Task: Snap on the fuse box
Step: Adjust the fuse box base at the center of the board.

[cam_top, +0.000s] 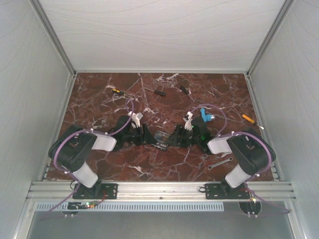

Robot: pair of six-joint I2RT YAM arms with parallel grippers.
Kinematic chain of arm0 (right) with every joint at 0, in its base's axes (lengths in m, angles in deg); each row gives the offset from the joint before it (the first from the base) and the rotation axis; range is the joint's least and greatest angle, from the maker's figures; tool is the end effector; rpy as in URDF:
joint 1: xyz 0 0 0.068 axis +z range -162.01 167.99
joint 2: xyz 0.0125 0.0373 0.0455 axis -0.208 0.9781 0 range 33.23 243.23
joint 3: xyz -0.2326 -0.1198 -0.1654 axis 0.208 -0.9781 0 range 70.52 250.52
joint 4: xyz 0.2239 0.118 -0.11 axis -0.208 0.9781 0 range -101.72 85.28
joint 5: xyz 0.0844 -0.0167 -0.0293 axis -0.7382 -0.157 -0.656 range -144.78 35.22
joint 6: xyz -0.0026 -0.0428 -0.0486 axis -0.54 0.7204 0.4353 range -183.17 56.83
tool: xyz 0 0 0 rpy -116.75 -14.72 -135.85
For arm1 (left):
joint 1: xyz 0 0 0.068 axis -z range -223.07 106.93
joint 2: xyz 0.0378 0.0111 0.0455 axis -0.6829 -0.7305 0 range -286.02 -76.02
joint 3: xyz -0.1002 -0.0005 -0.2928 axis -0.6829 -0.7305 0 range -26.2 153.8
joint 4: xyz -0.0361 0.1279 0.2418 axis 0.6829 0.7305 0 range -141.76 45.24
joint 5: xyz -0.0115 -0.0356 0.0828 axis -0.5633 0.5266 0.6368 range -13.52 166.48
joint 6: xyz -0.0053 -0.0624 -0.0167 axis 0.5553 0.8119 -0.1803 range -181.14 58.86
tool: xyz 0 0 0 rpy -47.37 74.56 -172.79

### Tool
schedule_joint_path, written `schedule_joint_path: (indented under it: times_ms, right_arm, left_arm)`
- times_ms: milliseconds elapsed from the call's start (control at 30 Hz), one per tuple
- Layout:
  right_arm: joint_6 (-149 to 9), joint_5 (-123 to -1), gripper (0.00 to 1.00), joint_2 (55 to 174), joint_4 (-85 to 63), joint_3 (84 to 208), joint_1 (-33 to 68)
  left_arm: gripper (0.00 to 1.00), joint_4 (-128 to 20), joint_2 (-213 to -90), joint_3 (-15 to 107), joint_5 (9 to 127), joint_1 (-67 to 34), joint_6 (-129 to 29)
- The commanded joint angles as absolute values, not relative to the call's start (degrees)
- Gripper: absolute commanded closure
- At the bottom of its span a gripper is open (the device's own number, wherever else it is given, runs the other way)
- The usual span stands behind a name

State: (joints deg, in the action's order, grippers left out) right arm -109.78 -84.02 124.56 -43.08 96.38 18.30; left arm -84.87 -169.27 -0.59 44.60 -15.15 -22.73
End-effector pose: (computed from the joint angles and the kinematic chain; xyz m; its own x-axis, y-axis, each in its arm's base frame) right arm 0.2357 0.1664 0.1370 -0.9063 0.2047 -0.3697 -0.1906 0.5829 0.7899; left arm 0.2419 -0.1584 0.1304 -0.8784 -0.1316 -0.4594 0.3015 0.5932 -0.7465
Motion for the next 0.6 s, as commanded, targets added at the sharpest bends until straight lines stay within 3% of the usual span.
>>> schedule_joint_path:
  times_ms: [0, 567]
  right_arm:
    - [-107.67, -85.49, 0.46, 123.07, -44.25, 93.98, 18.34]
    - [-105.94, -85.16, 0.68, 129.09, -41.14, 93.37, 19.08]
  left_arm:
    - [0.51, -84.23, -168.85, -0.46, 47.07, -14.66, -22.32]
    - [0.64, -82.77, -170.30, -4.77, 47.96, -13.54, -17.12]
